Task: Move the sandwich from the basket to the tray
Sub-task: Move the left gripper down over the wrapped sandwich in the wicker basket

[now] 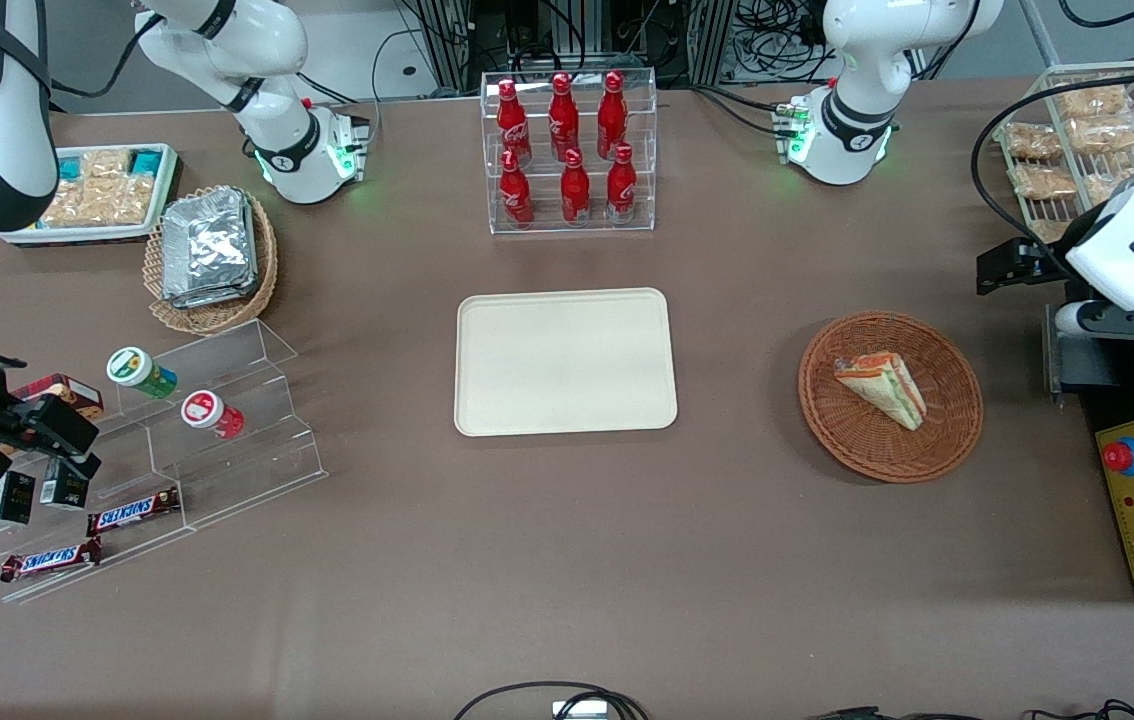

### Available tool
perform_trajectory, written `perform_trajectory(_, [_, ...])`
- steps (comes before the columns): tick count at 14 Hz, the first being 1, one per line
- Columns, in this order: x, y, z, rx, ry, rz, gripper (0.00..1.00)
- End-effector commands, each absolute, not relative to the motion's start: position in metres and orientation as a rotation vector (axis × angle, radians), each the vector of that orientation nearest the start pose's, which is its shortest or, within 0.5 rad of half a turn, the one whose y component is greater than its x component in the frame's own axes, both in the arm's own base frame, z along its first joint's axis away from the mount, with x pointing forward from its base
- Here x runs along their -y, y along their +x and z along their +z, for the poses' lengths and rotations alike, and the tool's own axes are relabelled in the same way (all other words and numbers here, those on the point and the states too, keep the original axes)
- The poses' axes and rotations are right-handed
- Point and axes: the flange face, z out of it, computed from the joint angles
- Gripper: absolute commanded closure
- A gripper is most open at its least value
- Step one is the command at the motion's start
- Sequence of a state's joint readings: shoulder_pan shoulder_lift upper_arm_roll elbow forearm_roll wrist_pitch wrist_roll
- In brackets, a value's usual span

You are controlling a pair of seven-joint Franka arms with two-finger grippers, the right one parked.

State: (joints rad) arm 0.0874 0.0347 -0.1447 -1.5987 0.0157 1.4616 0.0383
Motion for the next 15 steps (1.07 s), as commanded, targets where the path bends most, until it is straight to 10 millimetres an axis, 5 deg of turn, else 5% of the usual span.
perform_trajectory(1, [0.029,0.546,0.581,-0.149,-3.124,0.288,0.0])
perform_trajectory(5, [0.02,0.555,0.566,-0.125,-3.109,0.306,0.0])
perform_trajectory(11, [0.016,0.548,0.485,0.086,-3.059,0.328,0.0])
perform_trajectory(15, [0.016,0.525,0.43,0.231,-3.057,0.211,0.0])
